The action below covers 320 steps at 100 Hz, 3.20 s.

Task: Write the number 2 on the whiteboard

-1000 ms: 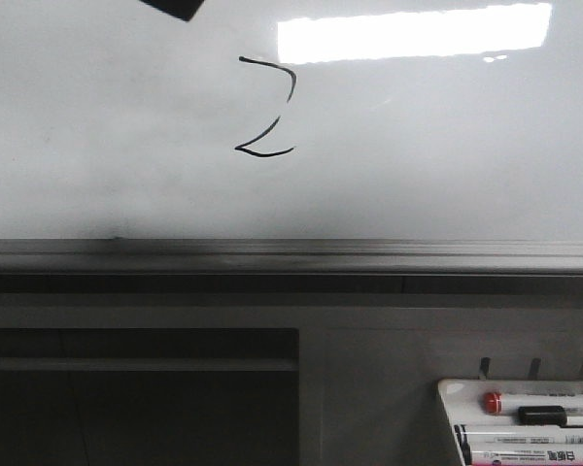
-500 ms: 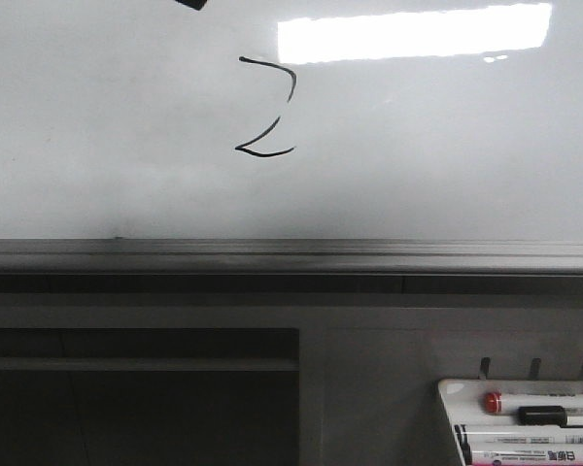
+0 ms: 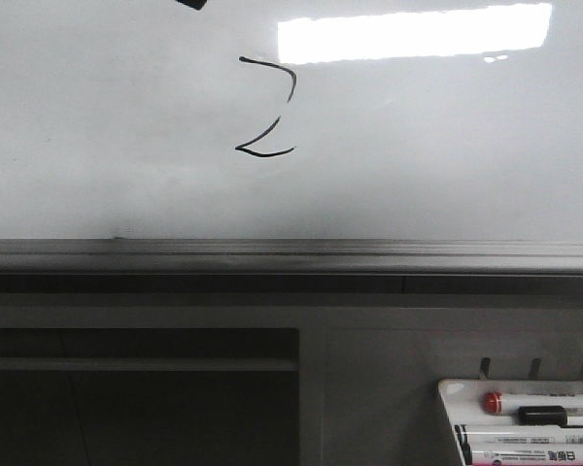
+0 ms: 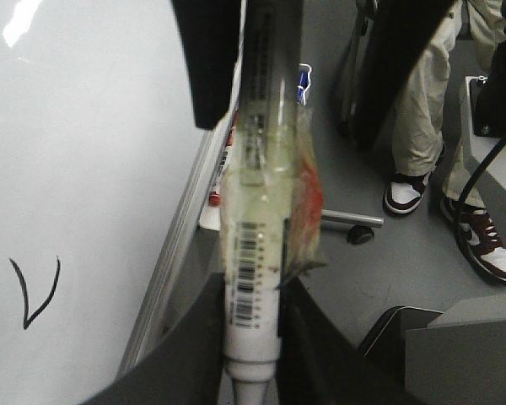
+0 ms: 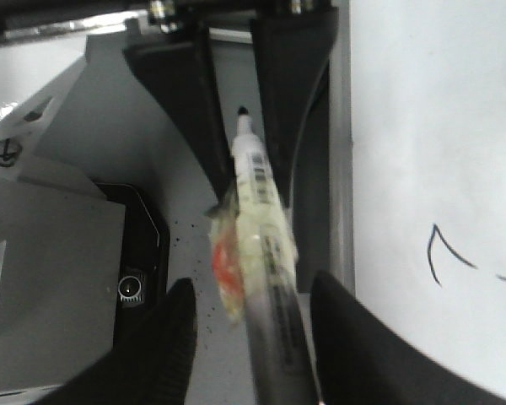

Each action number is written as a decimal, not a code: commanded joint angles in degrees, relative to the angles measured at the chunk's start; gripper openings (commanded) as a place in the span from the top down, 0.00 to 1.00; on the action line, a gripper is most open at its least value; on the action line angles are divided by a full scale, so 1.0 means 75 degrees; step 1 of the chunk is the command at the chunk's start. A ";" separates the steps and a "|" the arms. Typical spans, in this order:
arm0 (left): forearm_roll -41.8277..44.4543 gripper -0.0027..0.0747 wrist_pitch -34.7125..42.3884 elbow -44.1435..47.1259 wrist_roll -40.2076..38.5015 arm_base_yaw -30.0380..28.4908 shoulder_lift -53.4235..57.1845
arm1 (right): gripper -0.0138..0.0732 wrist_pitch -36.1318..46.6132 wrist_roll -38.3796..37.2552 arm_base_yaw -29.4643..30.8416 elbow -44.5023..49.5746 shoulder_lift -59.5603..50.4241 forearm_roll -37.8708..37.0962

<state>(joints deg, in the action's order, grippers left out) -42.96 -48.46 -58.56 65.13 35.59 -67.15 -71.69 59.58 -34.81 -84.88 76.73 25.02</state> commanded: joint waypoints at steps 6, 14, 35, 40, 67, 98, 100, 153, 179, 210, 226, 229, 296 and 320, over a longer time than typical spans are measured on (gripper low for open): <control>-0.0129 0.84 0.0266 -0.0257 -0.0085 -0.0136 0.0125 | 0.51 -0.0344 -0.1329 0.0046 -0.0250 -0.0573 -0.1242; -0.0013 0.84 0.0252 -0.0257 -0.0248 -0.0330 0.0125 | 0.51 -0.0396 -0.2230 0.0046 -0.0234 -0.0860 -0.2100; 0.0281 0.84 0.0238 -0.0226 -0.1144 -0.1251 0.0487 | 0.51 -0.0324 -0.3726 0.0429 0.0070 -0.1949 -0.2480; 0.0430 0.84 0.0250 -0.0184 -0.1538 -0.1605 0.0668 | 0.51 -0.0182 -0.3874 0.0558 0.0320 -0.2232 -0.2480; -0.0130 0.84 0.2876 0.1796 -0.2143 -0.3240 0.1740 | 0.51 0.0996 -0.4092 0.0740 0.2125 -0.3370 -0.2480; -0.1335 0.84 0.6193 0.3400 -0.2143 -0.3484 0.1424 | 0.51 0.1370 -0.4092 0.0740 0.2904 -0.3426 -0.2480; -0.1335 0.84 0.6240 0.3400 -0.2143 -0.3484 0.1335 | 0.51 0.1404 -0.4092 0.0740 0.2904 -0.3426 -0.2480; -0.1120 0.69 0.6516 0.2933 -0.2073 -0.3484 -0.0133 | 0.51 0.1799 -0.4092 0.0740 0.2904 -0.3426 -0.2451; -0.1010 0.43 0.6237 0.2794 -0.2073 -0.3522 -0.0059 | 0.51 0.1799 -0.4153 0.0740 0.2904 -0.3426 -0.2513; -0.0487 0.44 0.2992 0.2438 -0.2225 -0.5253 0.1429 | 0.51 0.1734 -0.7576 0.1058 0.2974 -0.3442 -0.4498; 0.2230 0.44 0.0411 0.1419 -0.4276 -0.6058 0.2105 | 0.51 0.1875 -0.8113 0.1893 0.3386 -0.3477 -0.4566; 0.2721 0.44 0.0055 0.1284 -0.4780 -0.6058 0.2148 | 0.51 0.2029 -0.8117 0.2004 0.3526 -0.3528 -0.4566; 0.4963 0.74 0.4203 0.3364 -0.7727 -0.3795 0.4326 | 0.74 0.6723 -0.8966 0.3070 0.6904 -0.6520 -0.4307; 0.4449 0.99 0.7370 0.4890 -0.7741 -0.3795 0.4377 | 0.93 0.8751 -0.8981 0.3070 0.8232 -0.7073 -0.4656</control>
<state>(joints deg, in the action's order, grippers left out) -7.36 -7.48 -23.76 7.89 6.76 -34.30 -16.93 -7.58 -12.24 -24.38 24.15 -8.66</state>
